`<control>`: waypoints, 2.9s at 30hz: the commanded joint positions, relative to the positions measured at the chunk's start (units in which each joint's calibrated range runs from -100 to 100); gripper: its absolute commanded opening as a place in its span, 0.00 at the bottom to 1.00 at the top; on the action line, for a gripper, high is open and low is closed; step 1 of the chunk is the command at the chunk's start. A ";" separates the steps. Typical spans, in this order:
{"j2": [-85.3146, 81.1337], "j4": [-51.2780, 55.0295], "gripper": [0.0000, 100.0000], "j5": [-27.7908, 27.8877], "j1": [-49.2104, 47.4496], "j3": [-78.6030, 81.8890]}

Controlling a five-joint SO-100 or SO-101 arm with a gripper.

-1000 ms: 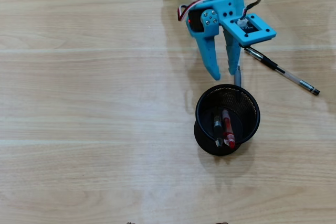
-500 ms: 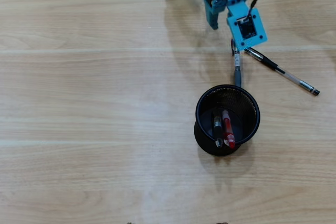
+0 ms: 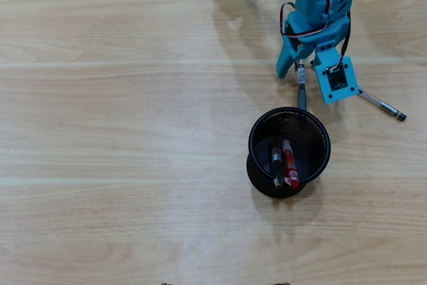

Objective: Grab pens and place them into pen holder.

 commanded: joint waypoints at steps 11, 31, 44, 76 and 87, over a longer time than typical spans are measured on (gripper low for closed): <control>4.17 -5.68 0.27 -0.03 0.78 -1.93; -7.84 -4.64 0.02 1.65 6.02 2.96; -23.64 -0.35 0.02 2.17 8.52 -6.64; -11.98 -73.66 0.02 5.62 18.28 11.65; -8.85 -76.24 0.02 5.62 18.04 13.28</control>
